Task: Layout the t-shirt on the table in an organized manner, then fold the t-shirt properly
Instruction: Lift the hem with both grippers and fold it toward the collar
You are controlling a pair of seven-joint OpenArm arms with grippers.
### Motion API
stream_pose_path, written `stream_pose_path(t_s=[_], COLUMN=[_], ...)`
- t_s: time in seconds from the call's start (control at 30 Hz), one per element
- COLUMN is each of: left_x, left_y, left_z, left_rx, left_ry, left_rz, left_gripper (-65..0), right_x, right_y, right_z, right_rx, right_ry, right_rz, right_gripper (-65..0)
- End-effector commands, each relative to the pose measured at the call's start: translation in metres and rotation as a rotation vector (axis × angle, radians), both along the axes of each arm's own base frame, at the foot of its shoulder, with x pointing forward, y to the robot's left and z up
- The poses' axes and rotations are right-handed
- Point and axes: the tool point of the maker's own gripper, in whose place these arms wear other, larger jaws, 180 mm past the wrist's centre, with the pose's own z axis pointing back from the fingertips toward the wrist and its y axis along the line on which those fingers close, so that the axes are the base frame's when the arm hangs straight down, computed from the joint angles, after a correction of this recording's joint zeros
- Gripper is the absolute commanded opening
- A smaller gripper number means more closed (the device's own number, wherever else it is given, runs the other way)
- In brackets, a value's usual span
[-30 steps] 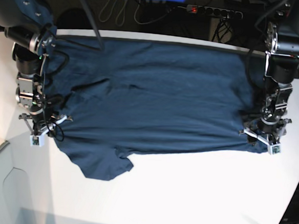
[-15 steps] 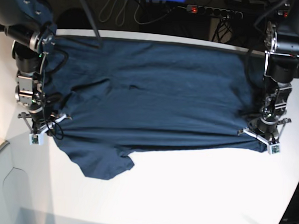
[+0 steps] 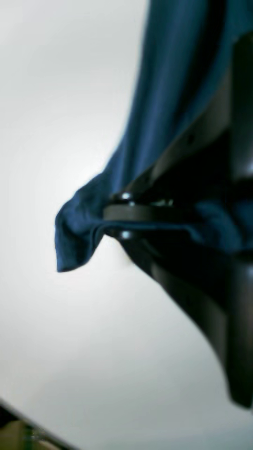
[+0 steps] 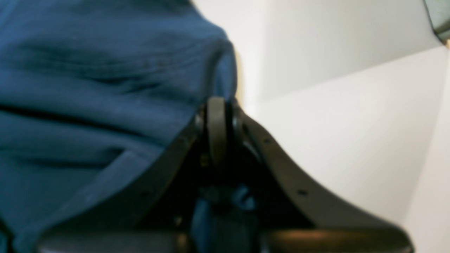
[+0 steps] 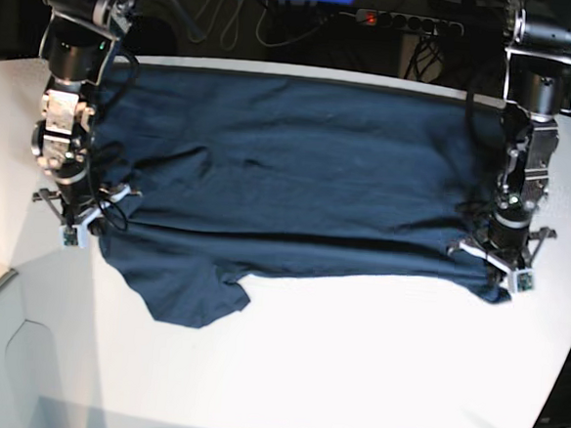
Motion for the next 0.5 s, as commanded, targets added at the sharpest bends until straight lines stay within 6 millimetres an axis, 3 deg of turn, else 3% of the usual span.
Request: stream_pose_path(t_s=[0.0, 0.17, 0.37, 0.47], left_x=[0.007, 0.001, -0.016, -0.028], left_y=[0.003, -0.009, 0.008, 0.009], left_z=[0.021, 0.045, 0.042, 0.039], left_rx=[0.014, -0.084, -0.186, -0.217], left_ry=[-0.063, -0.145, -0.073, -0.055], left_rz=[-0.005, -0.003, 0.058, 0.069], left_gripper=[-64.9, -64.9, -64.9, -64.9], right_x=[0.015, 0.009, -0.016, -0.039], right_y=[-0.010, -0.008, -0.011, -0.010], right_z=[0.027, 0.051, 0.080, 0.087], right_rx=[-0.013, -0.020, -0.009, 0.008], right_ry=[-0.086, -0.158, -0.247, -0.273], right_rz=[-0.002, 0.005, -0.009, -0.014], right_gripper=[-65.0, -65.0, -65.0, -65.0])
